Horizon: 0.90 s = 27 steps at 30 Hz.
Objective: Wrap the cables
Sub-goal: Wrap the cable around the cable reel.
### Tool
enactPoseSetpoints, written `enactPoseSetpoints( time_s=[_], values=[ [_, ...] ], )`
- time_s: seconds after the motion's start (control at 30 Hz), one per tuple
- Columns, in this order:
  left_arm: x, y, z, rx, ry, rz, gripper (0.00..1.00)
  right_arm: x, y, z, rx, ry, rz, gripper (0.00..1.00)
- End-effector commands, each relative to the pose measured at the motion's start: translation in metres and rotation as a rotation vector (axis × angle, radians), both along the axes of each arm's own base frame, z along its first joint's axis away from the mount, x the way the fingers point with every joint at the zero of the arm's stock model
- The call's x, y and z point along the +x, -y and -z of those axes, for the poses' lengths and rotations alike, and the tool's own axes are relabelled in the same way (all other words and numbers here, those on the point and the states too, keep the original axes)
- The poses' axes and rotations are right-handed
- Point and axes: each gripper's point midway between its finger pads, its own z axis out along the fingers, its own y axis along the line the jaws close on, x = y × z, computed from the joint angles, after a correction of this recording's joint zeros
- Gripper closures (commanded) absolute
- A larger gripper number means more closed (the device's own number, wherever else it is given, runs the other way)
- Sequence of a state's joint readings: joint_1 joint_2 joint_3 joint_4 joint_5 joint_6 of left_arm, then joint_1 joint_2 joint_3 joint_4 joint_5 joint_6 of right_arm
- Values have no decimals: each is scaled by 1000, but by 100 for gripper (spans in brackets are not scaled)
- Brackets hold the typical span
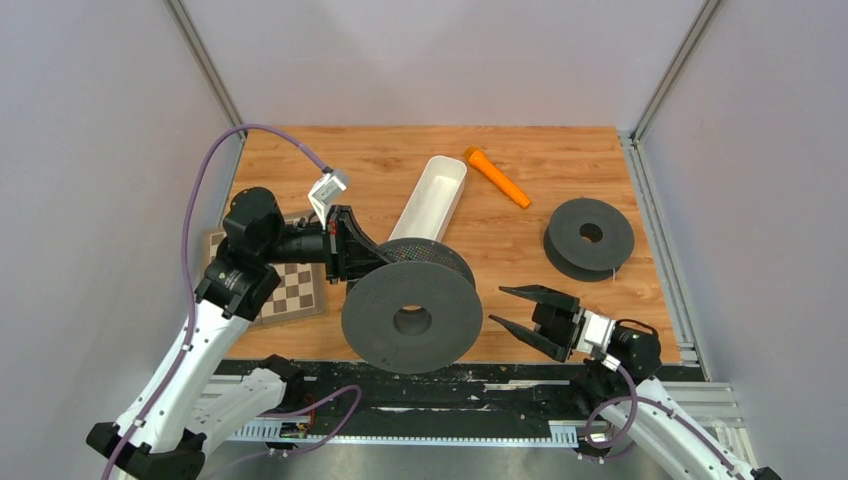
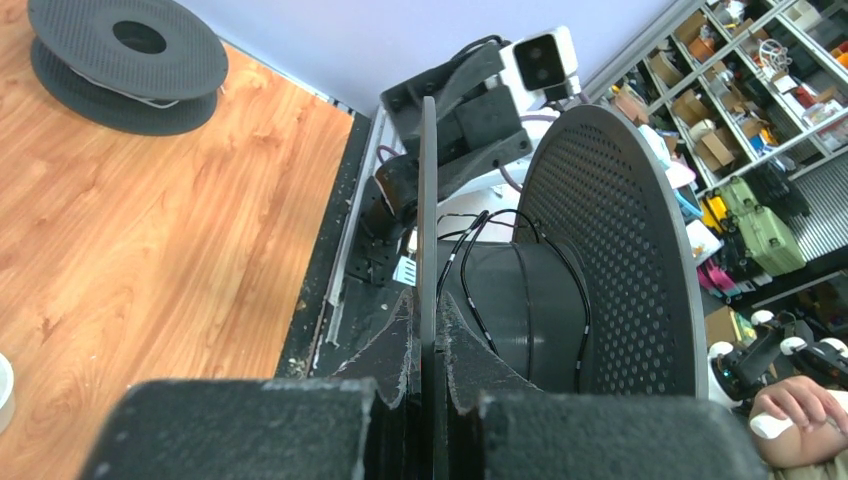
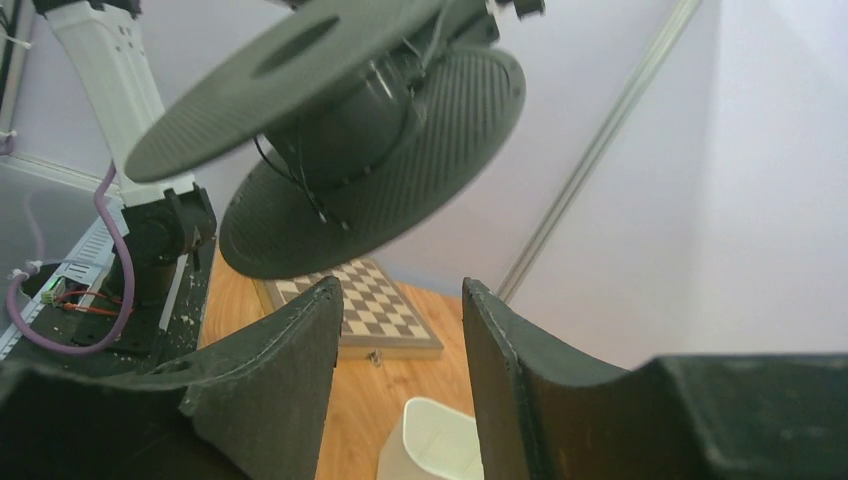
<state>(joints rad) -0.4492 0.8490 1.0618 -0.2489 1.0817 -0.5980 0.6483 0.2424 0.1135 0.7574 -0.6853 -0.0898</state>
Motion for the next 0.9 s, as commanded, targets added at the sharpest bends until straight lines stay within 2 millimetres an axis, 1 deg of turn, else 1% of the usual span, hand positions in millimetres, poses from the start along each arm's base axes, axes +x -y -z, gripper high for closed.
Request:
enactPoseSetpoints(
  time_s=[0.0,0.1,0.23,0.37,0.5,0.73,0.87],
  values=[
    [-3,-1,-29,-55,63,3,100,-22,0,-34,13,134,-55,51],
    [-1,-1,-29,-58,65,-9,100,-23,-6,-32,-16,151,-65,52],
    [2,0,-29,-61,58,-11,100,-26,-9,-37,-17,169,-77,53],
    [3,1,-29,-65,52,-10,100,-30,-14,-36,-31,181,-92,53],
    [3,2,-29,-68,47,-5,100,-29,-20,-36,-43,173,-98,55],
    [3,1,-27,-70,41,-8,100,-24,-26,-43,-24,169,-80,56],
    [3,2,-26,-69,34,-7,100,-25,-28,-48,-10,173,-87,62]
  ],
)
